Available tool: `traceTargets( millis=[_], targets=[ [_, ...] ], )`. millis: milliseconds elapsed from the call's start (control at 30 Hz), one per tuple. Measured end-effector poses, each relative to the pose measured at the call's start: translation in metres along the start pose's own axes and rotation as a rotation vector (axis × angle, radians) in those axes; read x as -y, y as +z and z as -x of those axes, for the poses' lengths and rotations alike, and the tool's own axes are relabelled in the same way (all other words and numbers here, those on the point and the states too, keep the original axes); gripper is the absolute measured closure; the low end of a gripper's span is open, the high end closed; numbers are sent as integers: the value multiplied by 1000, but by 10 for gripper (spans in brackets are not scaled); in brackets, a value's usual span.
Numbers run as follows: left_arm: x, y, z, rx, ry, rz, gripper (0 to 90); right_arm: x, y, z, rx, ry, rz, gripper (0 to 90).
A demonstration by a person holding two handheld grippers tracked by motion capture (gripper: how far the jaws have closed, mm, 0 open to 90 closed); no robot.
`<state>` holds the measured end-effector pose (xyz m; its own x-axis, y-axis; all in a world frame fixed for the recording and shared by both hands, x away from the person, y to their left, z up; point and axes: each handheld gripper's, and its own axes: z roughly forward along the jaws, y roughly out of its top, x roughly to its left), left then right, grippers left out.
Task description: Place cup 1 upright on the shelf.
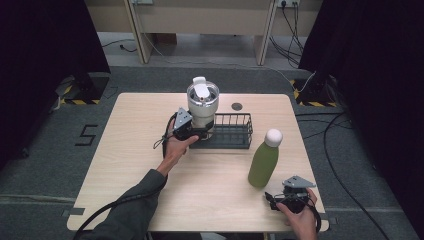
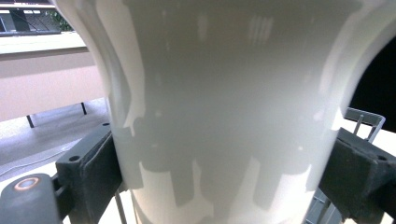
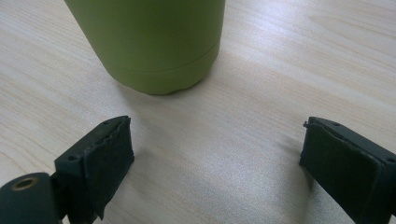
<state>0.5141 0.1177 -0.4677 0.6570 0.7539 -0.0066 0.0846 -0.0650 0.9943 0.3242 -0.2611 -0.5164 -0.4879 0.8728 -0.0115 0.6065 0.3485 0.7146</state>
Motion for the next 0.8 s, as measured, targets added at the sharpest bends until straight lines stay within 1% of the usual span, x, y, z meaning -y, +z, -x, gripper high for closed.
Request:
traceTargets(
  millis=[500, 733, 800],
  targets=[
    [5, -6, 0, 6, -1, -2, 100, 0, 0, 0, 1, 1, 0, 94],
    [8, -11, -1, 5, 12, -9, 106, 0, 0, 0, 0, 0, 0, 94],
    [8, -12, -1, 3, 23, -10, 107, 0, 0, 0, 1, 1, 0, 94]
  ],
)
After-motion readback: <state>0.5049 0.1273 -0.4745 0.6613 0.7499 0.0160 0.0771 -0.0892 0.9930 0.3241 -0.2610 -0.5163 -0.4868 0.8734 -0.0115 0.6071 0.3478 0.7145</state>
